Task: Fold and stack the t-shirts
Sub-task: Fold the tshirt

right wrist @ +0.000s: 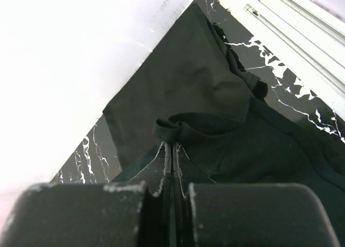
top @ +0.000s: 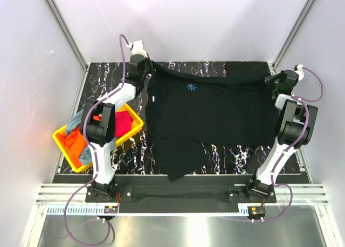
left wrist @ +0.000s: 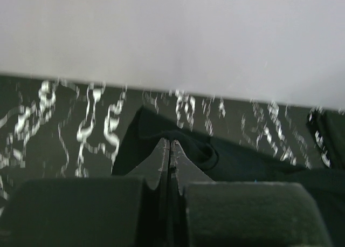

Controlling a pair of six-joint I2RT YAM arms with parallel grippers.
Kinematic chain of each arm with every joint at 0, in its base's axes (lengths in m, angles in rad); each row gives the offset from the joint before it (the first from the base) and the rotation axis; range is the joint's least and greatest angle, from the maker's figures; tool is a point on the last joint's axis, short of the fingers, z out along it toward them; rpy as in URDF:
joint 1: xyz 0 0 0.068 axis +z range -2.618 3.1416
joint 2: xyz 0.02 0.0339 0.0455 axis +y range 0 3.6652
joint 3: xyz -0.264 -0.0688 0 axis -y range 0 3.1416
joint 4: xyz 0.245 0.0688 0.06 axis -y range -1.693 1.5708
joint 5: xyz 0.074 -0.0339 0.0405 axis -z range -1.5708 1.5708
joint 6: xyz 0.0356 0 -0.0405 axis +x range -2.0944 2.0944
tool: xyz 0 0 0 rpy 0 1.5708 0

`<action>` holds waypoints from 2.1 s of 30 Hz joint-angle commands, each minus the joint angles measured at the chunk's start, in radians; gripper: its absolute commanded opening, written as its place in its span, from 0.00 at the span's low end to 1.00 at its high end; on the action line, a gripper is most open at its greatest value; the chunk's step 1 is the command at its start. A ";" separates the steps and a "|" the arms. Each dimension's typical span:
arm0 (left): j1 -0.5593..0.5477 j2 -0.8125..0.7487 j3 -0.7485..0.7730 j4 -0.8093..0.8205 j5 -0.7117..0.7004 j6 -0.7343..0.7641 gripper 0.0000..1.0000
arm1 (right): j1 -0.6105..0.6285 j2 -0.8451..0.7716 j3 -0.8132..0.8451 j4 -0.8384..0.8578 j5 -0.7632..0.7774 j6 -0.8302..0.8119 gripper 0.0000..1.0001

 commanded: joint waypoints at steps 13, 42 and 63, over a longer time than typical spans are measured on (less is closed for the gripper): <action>-0.080 -0.366 -0.273 -0.234 -0.055 -0.164 0.00 | -0.049 -0.075 0.007 -0.130 -0.011 -0.006 0.00; -0.231 -0.596 -0.443 -0.562 -0.277 -0.216 0.00 | -0.075 -0.134 -0.041 -0.274 -0.016 -0.006 0.00; -0.331 -0.575 -0.546 -0.645 -0.177 -0.319 0.10 | -0.110 -0.130 0.071 -0.640 0.139 0.052 0.43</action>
